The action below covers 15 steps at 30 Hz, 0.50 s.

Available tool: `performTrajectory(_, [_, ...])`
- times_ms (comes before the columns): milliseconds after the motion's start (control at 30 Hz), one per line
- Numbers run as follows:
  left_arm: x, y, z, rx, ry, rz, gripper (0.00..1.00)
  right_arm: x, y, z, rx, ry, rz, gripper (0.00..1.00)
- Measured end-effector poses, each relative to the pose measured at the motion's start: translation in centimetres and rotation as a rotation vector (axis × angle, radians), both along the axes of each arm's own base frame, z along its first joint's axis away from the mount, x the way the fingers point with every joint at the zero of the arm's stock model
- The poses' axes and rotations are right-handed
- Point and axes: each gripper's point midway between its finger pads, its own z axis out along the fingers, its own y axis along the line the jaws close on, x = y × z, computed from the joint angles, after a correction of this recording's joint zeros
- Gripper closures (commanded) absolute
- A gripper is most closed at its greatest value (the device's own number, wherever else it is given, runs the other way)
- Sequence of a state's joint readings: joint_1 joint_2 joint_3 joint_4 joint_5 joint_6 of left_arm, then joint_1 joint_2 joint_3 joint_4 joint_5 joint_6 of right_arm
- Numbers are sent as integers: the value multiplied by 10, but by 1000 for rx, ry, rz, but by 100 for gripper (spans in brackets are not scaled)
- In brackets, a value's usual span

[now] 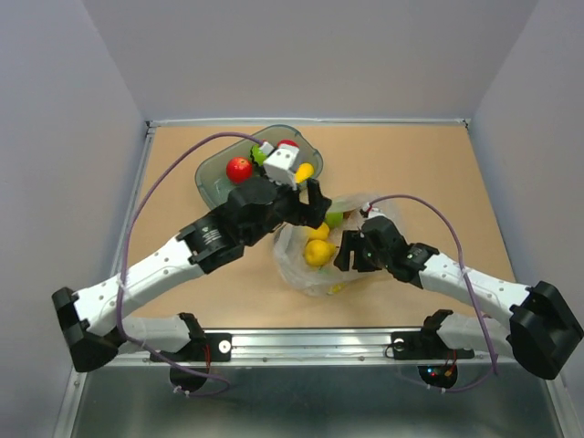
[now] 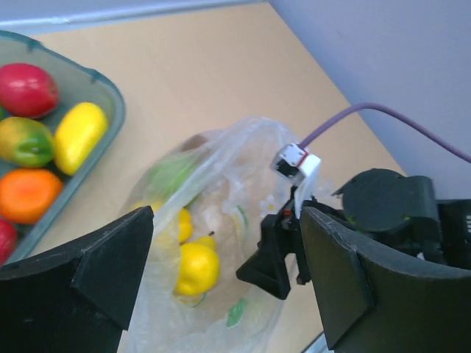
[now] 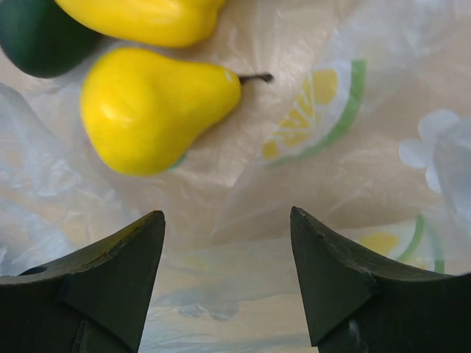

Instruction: Untie the knot of the plastic bag and take out the fruit

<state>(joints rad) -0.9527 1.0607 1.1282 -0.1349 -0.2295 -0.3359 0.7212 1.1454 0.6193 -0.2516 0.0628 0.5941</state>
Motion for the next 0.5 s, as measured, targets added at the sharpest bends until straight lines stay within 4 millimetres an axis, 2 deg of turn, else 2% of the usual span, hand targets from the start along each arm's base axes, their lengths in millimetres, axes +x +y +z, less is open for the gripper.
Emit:
performTrajectory(100, [-8, -40, -9, 63, 27, -80, 12, -15, -9, -18, 4, 65, -36, 24])
performTrajectory(167, [-13, -61, -26, 115, 57, -118, 14, -22, -14, -26, 7, 91, -56, 24])
performTrajectory(233, [-19, -76, -53, 182, 98, -149, 16, -28, -18, -31, 12, 116, -80, 23])
performTrajectory(367, [-24, -87, -104, 314, 177, -170, 20, -30, -21, -31, 34, 126, -122, 21])
performTrajectory(500, [-28, -91, -145, 426, 225, -170, 23, -31, -24, -32, 41, 126, -152, 21])
